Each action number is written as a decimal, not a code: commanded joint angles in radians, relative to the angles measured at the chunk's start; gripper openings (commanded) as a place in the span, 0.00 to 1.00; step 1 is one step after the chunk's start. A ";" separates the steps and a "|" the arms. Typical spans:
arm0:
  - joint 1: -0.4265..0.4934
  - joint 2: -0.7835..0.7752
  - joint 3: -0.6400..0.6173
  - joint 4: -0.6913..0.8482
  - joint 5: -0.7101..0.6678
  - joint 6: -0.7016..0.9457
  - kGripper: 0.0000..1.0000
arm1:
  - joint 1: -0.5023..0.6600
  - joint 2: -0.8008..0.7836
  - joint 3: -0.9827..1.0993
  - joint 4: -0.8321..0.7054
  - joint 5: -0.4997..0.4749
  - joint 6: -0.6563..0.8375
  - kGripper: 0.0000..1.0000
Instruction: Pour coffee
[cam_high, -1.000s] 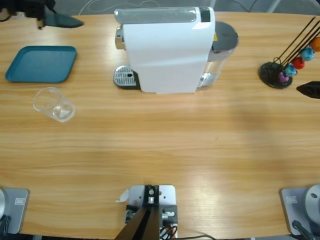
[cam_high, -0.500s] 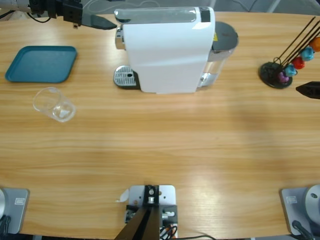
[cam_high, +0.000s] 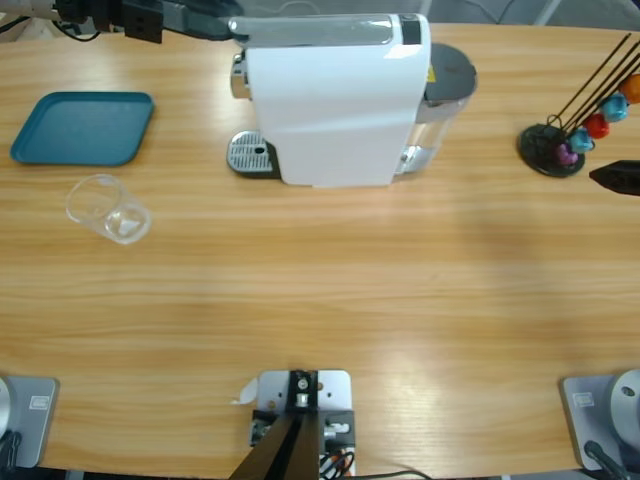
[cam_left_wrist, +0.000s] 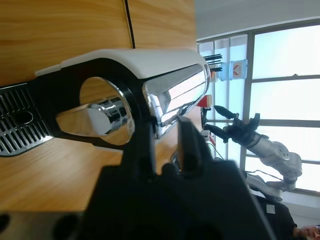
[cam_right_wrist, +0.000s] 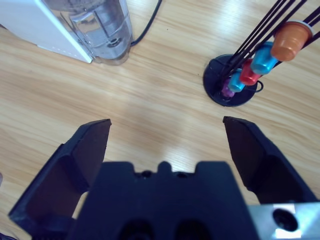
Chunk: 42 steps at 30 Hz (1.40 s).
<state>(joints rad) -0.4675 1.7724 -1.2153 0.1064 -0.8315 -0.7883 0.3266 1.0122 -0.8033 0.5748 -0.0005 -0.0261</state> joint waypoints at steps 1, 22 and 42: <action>-0.005 0.043 0.013 -0.013 -0.038 0.036 0.00 | 0.009 0.004 0.035 -0.014 -0.007 -0.009 1.00; -0.071 -0.115 -0.243 0.016 -0.031 0.132 0.99 | -0.027 -0.118 0.023 -0.011 -0.042 0.022 0.97; -0.293 -0.527 0.320 0.460 0.949 0.601 1.00 | -0.294 0.232 0.154 -0.471 -0.061 0.074 0.72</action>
<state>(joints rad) -0.7457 1.2910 -0.9779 0.5933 0.1047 -0.1462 0.0457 1.0766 -0.7217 0.2405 -0.0826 0.0449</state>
